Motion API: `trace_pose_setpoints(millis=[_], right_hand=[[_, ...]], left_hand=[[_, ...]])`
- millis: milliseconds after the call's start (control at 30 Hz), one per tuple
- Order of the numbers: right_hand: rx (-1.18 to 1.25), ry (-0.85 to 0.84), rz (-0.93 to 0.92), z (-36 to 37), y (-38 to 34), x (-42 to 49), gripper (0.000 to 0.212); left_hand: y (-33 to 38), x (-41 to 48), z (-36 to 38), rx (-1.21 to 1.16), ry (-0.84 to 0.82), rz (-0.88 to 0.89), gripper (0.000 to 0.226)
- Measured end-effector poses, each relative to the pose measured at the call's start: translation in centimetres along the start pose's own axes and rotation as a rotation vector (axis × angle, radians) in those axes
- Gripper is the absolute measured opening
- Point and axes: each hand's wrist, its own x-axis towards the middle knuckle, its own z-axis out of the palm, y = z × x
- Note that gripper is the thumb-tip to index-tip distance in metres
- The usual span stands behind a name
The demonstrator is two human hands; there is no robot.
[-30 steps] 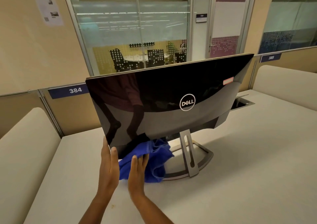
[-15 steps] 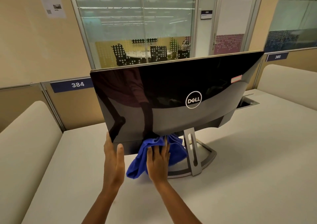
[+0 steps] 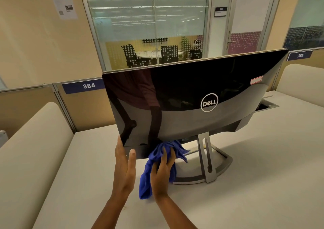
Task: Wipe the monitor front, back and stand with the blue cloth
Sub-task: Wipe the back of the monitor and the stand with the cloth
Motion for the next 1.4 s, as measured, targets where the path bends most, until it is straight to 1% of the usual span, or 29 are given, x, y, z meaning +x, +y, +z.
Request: trace_pose_setpoints(millis=[67, 133, 167, 200, 233, 300, 333, 367, 400, 467, 533, 600, 633, 700, 733, 800, 867, 933, 1000, 1033, 1100, 1167, 1233, 1333, 1367, 1400], right_hand=[[-0.062, 0.011, -0.069, -0.1, 0.9, -0.7, 0.040], [-0.108, -0.013, -0.112, -0.5, 1.8, -0.5, 0.041], [-0.163, -0.013, -0.126, -0.7, 2.2, -0.1, 0.038], [-0.176, -0.001, -0.098, -1.0, 2.3, 0.7, 0.032], [-0.176, -0.003, -0.049, -1.3, 2.7, 1.7, 0.032], [-0.167, 0.018, 0.171, -2.2, 3.6, 4.5, 0.041], [-0.149, 0.044, 0.284, -2.7, 4.1, 5.8, 0.040], [-0.119, 0.065, 0.359, -3.2, 4.4, 6.7, 0.038], [-0.112, 0.075, 0.390, -3.3, 4.5, 7.3, 0.036], [-0.101, 0.087, 0.377, -3.2, 4.2, 7.4, 0.037], [-0.087, 0.092, 0.345, -2.6, 3.3, 6.4, 0.044], [-0.061, 0.044, 0.303, -1.7, 1.9, 4.5, 0.051], [-0.034, 0.010, 0.247, -1.1, 1.0, 3.1, 0.052], [0.006, -0.077, 0.118, 0.0, -0.4, 0.1, 0.045], [0.020, -0.108, 0.102, 0.5, -0.8, -1.1, 0.045], [-0.026, -0.137, 0.038, 0.6, -0.7, -2.2, 0.052], [-0.057, -0.136, -0.016, -0.2, -0.3, -1.7, 0.049], [-0.003, -0.135, 0.028, -1.5, -0.2, 0.6, 0.044], [-0.005, -0.078, 0.179, -2.5, 0.5, 3.5, 0.056], [-0.025, -0.074, 0.274, -2.8, 0.8, 4.8, 0.058], [-0.054, -0.085, 0.369, -3.1, 0.5, 6.1, 0.058], [-0.070, -0.108, 0.356, -2.9, -0.1, 5.6, 0.059], [-0.089, -0.171, 0.314, -2.5, -1.1, 3.9, 0.057], [-0.085, -0.208, 0.203, -1.6, -1.8, 0.9, 0.055], [-0.107, -0.238, 0.170, -1.5, -1.7, 0.1, 0.055], [-0.092, -0.328, 0.191, -1.8, -2.0, -0.5, 0.054]], left_hand=[[0.0, 0.0, 0.1, -0.004, 0.006, -0.010, 0.051], [0.1, 0.0, 0.2, -0.013, 0.009, -0.015, 0.052], [0.1, 0.0, 0.2, -0.015, 0.010, -0.016, 0.053], [0.2, 0.0, 0.1, -0.017, 0.011, -0.018, 0.053], [0.3, -0.1, 0.1, -0.021, 0.011, -0.021, 0.054], [0.3, -0.2, 0.1, -0.024, 0.004, -0.040, 0.055], [0.3, -0.3, 0.0, -0.024, -0.001, -0.052, 0.055], [0.3, -0.3, 0.1, -0.023, -0.003, -0.058, 0.055], [0.3, -0.4, 0.1, -0.021, -0.002, -0.059, 0.055], [0.3, -0.5, 0.3, -0.032, 0.009, -0.054, 0.054], [0.3, -0.5, 0.3, -0.052, 0.015, -0.051, 0.053], [0.2, -0.4, 0.2, -0.066, 0.010, -0.050, 0.053], [0.1, -0.4, 0.1, -0.073, 0.007, -0.056, 0.054], [0.0, -0.3, 0.0, -0.080, 0.003, -0.069, 0.059], [-0.1, -0.3, -0.1, -0.076, 0.000, -0.067, 0.060], [-0.2, -0.3, -0.3, -0.068, -0.016, -0.041, 0.057], [-0.3, -0.3, -0.4, -0.076, -0.035, -0.024, 0.053], [-0.3, -0.3, -0.6, -0.089, -0.042, -0.029, 0.052], [-0.2, -0.3, -0.6, -0.086, -0.048, -0.028, 0.053], [-0.2, -0.3, -0.6, -0.086, -0.051, -0.028, 0.054], [-0.1, -0.3, -0.5, -0.096, -0.052, -0.033, 0.052], [-0.1, -0.3, -0.6, -0.113, -0.053, -0.040, 0.050], [0.0, -0.4, -0.6, -0.134, -0.058, -0.056, 0.051], [0.1, -0.5, -0.8, -0.133, -0.069, -0.085, 0.061], [0.0, -0.5, -0.8, -0.126, -0.069, -0.095, 0.064], [-0.1, -0.5, -0.8, -0.124, -0.067, -0.109, 0.067]])
